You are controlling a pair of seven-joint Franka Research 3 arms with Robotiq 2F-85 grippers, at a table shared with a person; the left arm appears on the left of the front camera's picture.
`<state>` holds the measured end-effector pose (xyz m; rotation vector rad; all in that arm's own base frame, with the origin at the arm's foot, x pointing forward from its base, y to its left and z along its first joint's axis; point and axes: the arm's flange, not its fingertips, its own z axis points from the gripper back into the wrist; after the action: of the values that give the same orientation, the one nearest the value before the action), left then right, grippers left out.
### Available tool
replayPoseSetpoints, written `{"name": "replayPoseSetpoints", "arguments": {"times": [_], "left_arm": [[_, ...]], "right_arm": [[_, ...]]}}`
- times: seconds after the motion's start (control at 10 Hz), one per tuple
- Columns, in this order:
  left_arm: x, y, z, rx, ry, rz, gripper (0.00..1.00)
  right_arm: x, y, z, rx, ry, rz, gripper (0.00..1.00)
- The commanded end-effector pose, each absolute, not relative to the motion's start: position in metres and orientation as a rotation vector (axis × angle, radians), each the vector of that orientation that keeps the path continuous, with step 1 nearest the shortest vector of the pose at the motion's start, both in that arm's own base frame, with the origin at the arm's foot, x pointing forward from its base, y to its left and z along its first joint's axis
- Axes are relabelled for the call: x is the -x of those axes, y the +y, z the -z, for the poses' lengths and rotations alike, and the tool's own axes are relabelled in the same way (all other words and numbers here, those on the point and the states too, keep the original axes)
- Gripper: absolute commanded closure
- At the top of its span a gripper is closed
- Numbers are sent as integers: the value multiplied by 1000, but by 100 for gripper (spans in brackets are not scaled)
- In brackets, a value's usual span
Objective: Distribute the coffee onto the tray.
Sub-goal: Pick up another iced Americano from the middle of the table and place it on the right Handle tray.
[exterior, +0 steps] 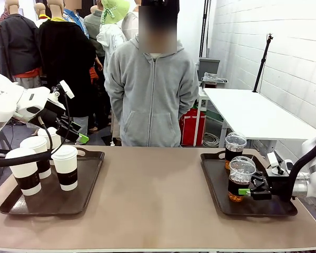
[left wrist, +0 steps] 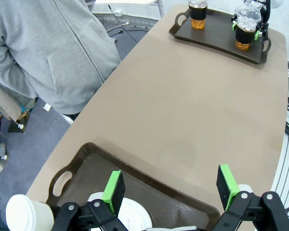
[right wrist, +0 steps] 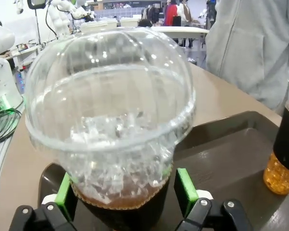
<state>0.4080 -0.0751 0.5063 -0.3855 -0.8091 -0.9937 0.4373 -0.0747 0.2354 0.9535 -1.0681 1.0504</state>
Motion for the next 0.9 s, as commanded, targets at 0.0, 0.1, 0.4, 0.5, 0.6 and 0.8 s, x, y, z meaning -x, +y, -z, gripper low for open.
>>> {"name": "replayPoseSetpoints", "arguments": {"times": [0.0,0.1,0.4,0.5,0.6,0.8], "left_arm": [[-411,-73,-503,403,-832,1012,0],[-411,-73,-503,403,-832,1012,0],[-411,-73,-503,403,-832,1012,0],[-411,-73,-503,403,-832,1012,0],[-411,-73,-503,403,-832,1012,0],[-411,-73,-503,403,-832,1012,0]], "right_arm": [[-430,-88,-240,-971,-1050,-1018,0],[-427,-97,-239,-954,-1046,-1002,0],[-411,-130,-244,-935,-1061,-948,0],[-407,-139,-245,-931,-1057,-941,0],[-404,-146,-244,-938,-1052,-927,0],[-410,-145,-239,-908,-1070,-943,0]]}}
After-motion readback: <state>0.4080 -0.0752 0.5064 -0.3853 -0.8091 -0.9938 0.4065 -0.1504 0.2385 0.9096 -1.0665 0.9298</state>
